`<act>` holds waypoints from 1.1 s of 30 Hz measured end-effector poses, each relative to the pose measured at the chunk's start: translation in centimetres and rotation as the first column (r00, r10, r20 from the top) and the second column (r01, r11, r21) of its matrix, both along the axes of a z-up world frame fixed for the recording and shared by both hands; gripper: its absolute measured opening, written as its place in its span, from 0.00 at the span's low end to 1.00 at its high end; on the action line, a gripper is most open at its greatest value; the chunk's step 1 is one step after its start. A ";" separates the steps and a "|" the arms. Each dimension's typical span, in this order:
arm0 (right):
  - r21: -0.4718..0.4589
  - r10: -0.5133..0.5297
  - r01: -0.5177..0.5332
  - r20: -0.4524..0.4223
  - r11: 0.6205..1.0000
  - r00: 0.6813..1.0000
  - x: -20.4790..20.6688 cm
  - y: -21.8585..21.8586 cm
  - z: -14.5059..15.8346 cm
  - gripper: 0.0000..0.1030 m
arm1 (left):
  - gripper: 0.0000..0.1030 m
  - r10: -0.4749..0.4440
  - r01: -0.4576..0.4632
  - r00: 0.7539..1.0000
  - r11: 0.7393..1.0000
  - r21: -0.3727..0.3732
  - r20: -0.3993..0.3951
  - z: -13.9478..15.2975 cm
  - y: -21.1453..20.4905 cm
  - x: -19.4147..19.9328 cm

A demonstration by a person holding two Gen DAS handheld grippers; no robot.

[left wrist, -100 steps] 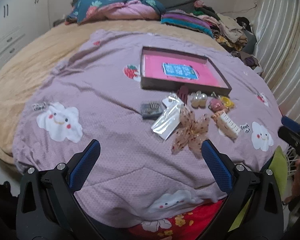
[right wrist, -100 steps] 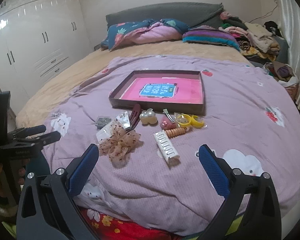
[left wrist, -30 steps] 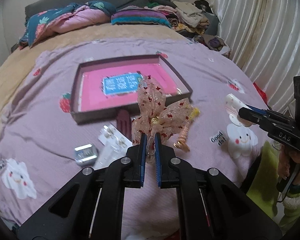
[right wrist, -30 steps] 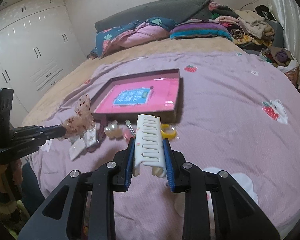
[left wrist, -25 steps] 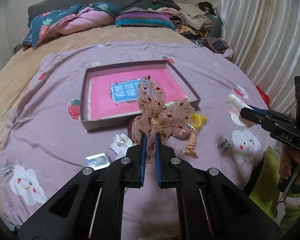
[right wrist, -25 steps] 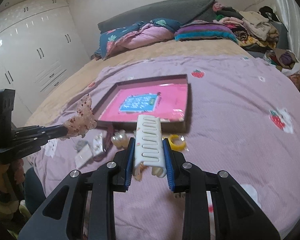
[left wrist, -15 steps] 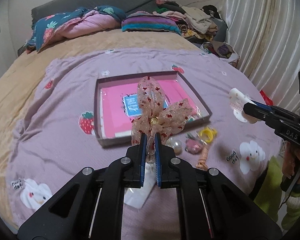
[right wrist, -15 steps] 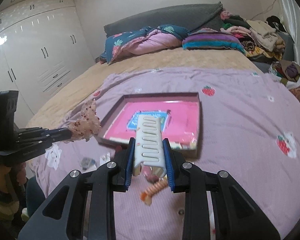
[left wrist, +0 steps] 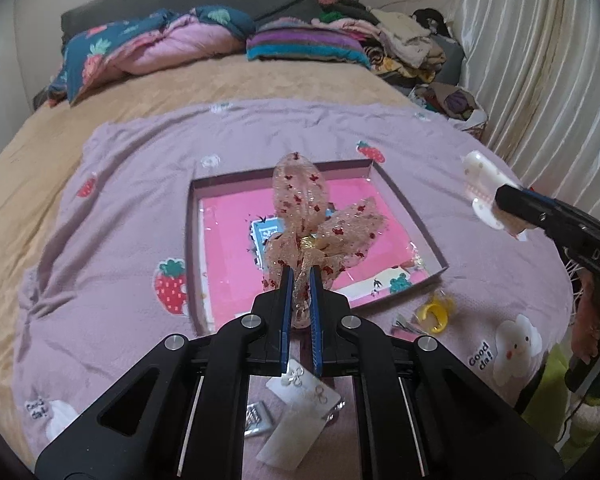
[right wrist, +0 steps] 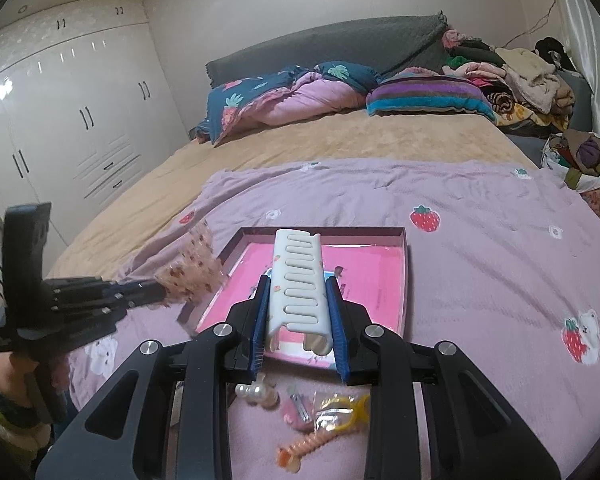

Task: Organize jewelry
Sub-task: 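Carry the pink bow into the tray with the left tool while the right carries the white clip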

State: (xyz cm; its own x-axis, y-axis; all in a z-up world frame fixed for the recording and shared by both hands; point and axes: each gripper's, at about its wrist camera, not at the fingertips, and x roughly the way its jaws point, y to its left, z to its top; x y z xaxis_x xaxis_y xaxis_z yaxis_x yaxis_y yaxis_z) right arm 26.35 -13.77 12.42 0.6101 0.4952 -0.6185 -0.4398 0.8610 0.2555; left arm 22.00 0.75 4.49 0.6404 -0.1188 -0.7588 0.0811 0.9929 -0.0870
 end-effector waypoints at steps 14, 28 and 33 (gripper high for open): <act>-0.016 -0.033 0.032 -0.080 0.999 0.996 5.3 -0.2 -4.2 0.25 | 0.02 0.005 -0.002 0.990 1.000 0.019 -0.140 -6.7 -0.9 6.0; -0.108 -0.081 0.062 -0.177 0.992 0.981 7.9 0.4 -11.3 0.25 | 0.05 0.034 -0.026 0.978 0.999 0.046 -0.205 -11.5 0.0 8.2; -0.118 -0.069 0.047 -0.190 0.992 0.979 8.5 1.5 -12.3 0.25 | 0.17 0.058 -0.048 0.977 0.997 0.052 -0.203 -11.3 0.8 8.3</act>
